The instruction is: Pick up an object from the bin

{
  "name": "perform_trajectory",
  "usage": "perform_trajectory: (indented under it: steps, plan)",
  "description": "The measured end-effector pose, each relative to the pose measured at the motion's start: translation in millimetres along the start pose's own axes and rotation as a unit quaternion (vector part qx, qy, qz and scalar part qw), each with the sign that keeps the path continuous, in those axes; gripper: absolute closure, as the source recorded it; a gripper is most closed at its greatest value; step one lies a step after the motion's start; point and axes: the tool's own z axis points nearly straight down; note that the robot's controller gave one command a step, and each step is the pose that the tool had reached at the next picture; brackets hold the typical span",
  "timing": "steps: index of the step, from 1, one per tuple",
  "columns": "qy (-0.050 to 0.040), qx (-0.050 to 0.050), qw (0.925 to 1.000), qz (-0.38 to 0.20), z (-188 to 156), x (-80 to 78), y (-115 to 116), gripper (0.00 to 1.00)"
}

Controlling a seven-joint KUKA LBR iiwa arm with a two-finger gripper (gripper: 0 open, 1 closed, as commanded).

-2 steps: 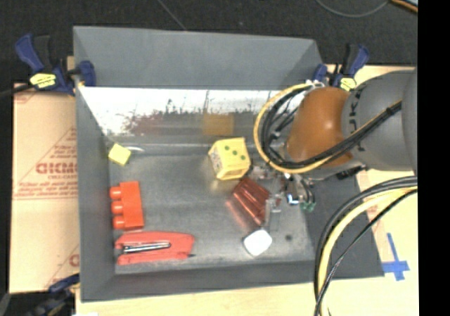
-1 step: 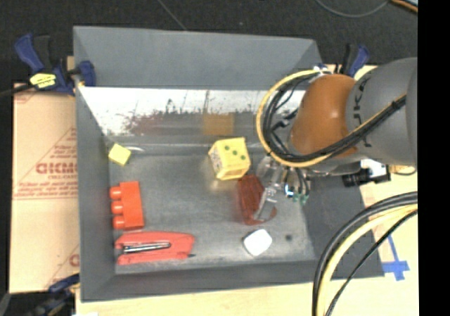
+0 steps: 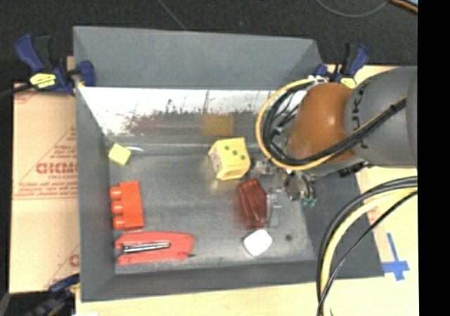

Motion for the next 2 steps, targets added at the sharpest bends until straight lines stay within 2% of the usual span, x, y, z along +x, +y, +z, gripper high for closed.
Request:
perform_trajectory:
  steps: [1,2]
  plan:
    - [-0.0069,-0.002,0.9776,0.210,5.0,13.0,27.7,0.00]
    - [-0.0071,-0.003,0.9932,0.117,4.0,11.1,22.0,1.00]
